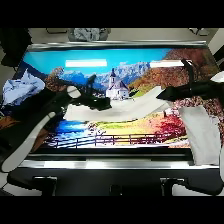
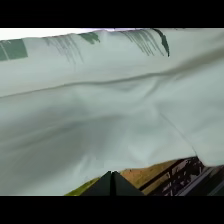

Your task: Fold the shirts.

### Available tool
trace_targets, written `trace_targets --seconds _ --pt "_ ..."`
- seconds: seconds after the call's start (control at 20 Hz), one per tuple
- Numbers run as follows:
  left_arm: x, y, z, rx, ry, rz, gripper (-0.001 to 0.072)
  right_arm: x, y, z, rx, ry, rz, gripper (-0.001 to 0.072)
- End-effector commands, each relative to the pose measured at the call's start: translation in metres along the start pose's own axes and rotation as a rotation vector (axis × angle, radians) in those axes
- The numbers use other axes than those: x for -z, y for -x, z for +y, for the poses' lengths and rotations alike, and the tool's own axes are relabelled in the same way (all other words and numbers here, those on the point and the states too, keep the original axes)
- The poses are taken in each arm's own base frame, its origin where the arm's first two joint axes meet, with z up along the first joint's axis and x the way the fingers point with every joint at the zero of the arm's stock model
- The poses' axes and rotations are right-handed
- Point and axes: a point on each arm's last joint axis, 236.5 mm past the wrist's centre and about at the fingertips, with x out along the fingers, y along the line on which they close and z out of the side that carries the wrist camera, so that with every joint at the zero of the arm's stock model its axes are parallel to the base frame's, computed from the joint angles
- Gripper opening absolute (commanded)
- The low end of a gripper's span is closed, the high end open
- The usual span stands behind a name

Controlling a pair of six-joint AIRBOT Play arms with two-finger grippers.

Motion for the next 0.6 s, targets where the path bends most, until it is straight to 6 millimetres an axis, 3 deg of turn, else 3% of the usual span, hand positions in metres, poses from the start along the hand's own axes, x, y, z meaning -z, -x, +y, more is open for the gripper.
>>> trace_targets --seconds 0.0,0.15,0.35,0.45,0.55 --pt "0.022 -0.060 -0.026 0.111 0.143 0.032 0.0025 0.012 0.034 0.050 0.037 0.095 0.003 0.0048" --pt "0.040 -0.085 -0.036 0.146 0.185 0.090 0.0025 0.021 0.064 0.077 0.084 0.141 -0.032 0.0047" --pt "0.062 -0.110 -0.074 0.231 0.241 0.141 0.0025 0.033 0.090 0.104 0.115 0.185 -0.065 0.0047" --pt "0.075 -0.124 -0.096 0.270 0.241 0.164 0.0025 0.028 0.097 0.109 0.134 0.196 -0.107 0.0047" --pt "0.069 -0.124 -0.100 0.275 0.223 0.136 0.0024 0.024 0.095 0.102 0.146 0.188 -0.112 0.0047"
